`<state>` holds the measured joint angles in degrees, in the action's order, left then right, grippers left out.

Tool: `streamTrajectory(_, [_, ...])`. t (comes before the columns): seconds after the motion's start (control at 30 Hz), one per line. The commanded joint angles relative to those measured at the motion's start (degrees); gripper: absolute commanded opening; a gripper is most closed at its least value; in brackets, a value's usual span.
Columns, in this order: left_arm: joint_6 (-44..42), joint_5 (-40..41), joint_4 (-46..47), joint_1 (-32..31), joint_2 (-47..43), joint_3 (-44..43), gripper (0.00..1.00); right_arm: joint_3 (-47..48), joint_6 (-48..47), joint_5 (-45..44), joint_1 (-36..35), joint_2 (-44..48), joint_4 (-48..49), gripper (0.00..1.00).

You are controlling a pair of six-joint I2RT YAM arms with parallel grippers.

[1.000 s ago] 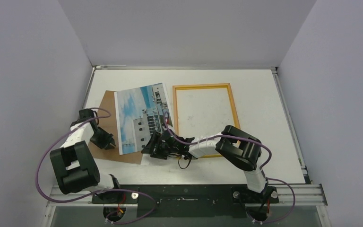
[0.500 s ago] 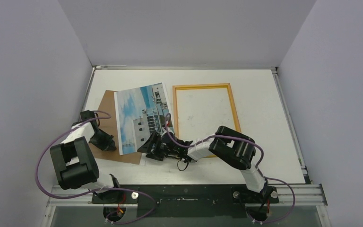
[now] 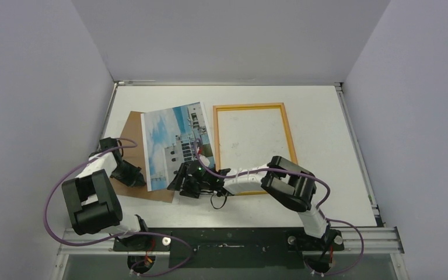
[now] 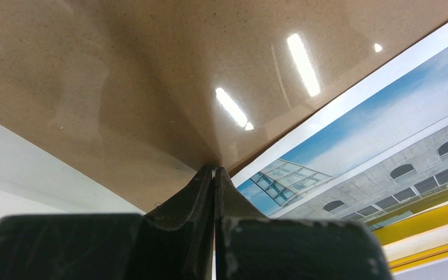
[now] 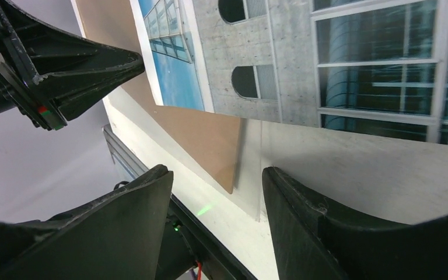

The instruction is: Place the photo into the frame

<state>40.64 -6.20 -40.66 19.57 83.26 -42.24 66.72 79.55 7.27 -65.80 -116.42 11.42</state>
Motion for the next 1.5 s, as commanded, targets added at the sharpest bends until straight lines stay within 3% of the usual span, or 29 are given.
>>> streamTrajectory(0.0, [1.0, 1.1, 0.5, -0.2, 1.8, 2.8, 0.0, 0.9, -1.0, -0.4, -1.1, -4.2, -8.9, 0.6])
streamTrajectory(0.2, [1.8, 1.1, 0.3, -0.1, 2.2, 3.5, 0.0, -1.1, 0.3, 1.0, -1.0, -5.6, -1.5, 0.65])
streamTrajectory(0.33, [2.1, 1.2, 0.1, -0.2, 2.6, 3.7, 0.0, -6.3, 2.6, 1.3, -0.6, -4.8, 13.9, 0.67])
streamTrajectory(0.47, [2.2, 1.0, 0.0, -0.2, 2.5, 3.9, 0.0, -8.8, 4.0, 1.4, 0.0, -5.1, 22.9, 0.65])
streamTrajectory(0.57, [2.4, 1.2, -0.2, -0.1, 2.0, 3.8, 0.0, -10.3, 5.7, 1.8, 0.1, -5.9, 29.1, 0.55])
streamTrajectory(0.77, [2.7, 1.3, -0.6, -0.1, 1.6, 3.7, 0.0, -11.4, 8.3, 2.1, 0.3, -8.2, 38.6, 0.23])
streamTrajectory(0.87, [2.9, 1.5, -1.0, 0.0, 1.1, 3.7, 0.0, -11.4, 8.6, 2.2, 0.4, -8.7, 39.9, 0.19])
streamTrajectory(0.93, [3.1, 1.8, -1.5, 0.1, 0.6, 3.4, 0.0, -11.1, 8.7, 2.4, 0.6, -9.1, 40.5, 0.12])
streamTrajectory(1.0, [2.9, 2.6, -2.6, 0.5, -0.3, 2.5, 0.0, -10.9, 8.4, 2.8, 0.7, -8.9, 39.9, 0.01])
streamTrajectory(1.13, [1.4, 7.0, -7.5, 0.9, -3.4, -2.4, 0.0, -10.1, 5.0, 3.2, 1.0, -6.1, 33.0, 0.0])
streamTrajectory(1.47, [-2.6, 10.4, -13.6, 2.0, -9.5, -13.0, 0.04, 0.6, -14.1, 3.4, 1.0, 4.3, -4.4, 0.0])
